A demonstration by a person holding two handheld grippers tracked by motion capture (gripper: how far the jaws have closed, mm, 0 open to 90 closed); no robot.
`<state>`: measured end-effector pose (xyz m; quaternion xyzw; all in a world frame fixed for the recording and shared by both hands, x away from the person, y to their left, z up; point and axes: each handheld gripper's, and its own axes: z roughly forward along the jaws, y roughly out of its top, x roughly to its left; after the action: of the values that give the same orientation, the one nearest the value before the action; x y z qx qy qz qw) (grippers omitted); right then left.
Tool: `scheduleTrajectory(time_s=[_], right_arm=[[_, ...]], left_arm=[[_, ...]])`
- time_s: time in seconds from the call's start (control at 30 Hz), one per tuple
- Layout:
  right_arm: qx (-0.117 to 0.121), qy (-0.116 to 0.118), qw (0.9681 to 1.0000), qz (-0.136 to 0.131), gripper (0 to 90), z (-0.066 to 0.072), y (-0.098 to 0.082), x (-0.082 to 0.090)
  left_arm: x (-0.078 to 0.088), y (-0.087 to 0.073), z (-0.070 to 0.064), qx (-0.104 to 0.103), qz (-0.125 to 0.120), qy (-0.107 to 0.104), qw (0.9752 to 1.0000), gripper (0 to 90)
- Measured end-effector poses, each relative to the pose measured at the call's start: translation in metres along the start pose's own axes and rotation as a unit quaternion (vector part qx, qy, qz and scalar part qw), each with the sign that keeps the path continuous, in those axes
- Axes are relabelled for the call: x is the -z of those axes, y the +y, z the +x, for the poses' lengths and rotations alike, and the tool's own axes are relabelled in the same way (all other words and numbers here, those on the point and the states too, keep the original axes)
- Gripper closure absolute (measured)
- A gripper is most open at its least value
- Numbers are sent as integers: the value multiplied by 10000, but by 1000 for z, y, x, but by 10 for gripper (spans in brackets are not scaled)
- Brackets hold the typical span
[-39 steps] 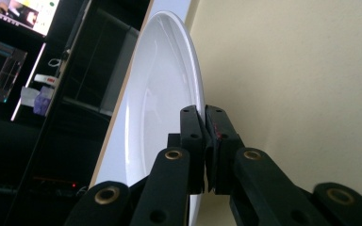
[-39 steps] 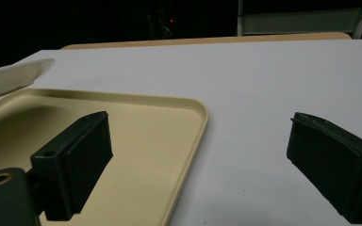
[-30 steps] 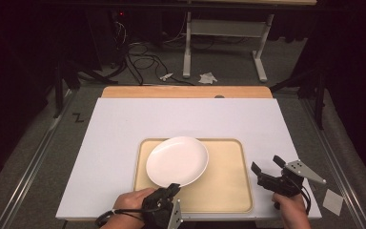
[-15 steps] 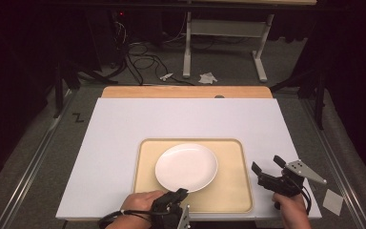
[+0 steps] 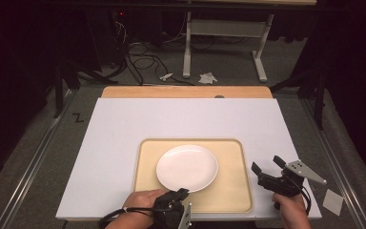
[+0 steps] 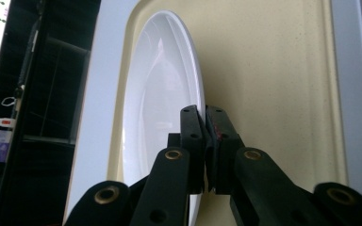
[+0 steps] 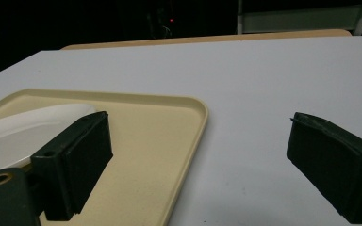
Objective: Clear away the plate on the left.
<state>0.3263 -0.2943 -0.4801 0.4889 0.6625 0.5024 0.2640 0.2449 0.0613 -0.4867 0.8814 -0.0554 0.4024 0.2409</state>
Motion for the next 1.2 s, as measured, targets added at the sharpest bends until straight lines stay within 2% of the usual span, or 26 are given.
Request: scheduleTrajectory(time_s=[0.47, 0.73, 1.2], right_arm=[[-5, -16, 10000, 15, 82, 1, 0, 0], [1, -14, 10000, 8, 83, 1, 0, 0], [6, 12, 10000, 15, 82, 1, 1, 1]], left_arm=[[-2, 1, -5, -118, 71, -106, 9998, 869], [-3, 2, -6, -101, 77, -212, 9997, 863], [-3, 1, -9, -87, 98, -218, 9997, 853]])
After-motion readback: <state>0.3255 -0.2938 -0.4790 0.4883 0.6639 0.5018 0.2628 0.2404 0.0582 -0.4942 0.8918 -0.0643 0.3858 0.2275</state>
